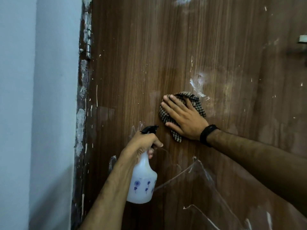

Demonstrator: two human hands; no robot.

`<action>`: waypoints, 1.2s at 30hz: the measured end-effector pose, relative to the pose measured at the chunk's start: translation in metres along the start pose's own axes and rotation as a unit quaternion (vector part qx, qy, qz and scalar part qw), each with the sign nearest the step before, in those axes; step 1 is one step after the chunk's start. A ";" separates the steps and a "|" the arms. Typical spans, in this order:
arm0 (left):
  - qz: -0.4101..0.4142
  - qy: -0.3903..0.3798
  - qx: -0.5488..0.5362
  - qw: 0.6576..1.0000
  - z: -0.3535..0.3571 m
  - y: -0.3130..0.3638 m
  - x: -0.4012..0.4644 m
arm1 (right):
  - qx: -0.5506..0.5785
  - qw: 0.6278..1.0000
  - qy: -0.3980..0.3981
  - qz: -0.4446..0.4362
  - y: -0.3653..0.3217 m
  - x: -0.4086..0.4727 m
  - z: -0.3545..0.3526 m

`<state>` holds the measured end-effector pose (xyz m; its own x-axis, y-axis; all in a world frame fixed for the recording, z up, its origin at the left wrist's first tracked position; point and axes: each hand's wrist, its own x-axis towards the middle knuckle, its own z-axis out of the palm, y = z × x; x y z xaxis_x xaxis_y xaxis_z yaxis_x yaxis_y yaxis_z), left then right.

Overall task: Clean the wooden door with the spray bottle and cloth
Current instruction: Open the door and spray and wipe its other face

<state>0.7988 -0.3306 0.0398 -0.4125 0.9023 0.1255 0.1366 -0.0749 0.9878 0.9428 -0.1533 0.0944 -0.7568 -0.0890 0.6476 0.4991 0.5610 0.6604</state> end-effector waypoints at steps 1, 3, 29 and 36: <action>0.003 0.006 -0.002 1.000 -0.003 0.000 -0.001 | -0.005 1.000 -0.005 -0.022 -0.005 -0.007 0.004; 0.014 0.020 -0.013 1.000 -0.008 0.002 -0.001 | -0.013 0.997 -0.013 -0.075 -0.016 -0.023 0.015; 0.077 0.105 -0.110 0.985 -0.027 0.011 -0.004 | 0.000 0.996 0.015 -0.093 -0.044 0.027 0.025; 0.043 0.074 -0.020 0.996 -0.049 0.002 -0.014 | 0.026 0.999 0.022 0.025 0.000 0.096 -0.019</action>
<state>0.7606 -0.3645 0.0441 -0.5299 0.8193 0.2190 0.1418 -0.1690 0.9754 0.8782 -0.1776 0.1634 -0.7121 -0.0949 0.6956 0.5122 0.6075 0.6071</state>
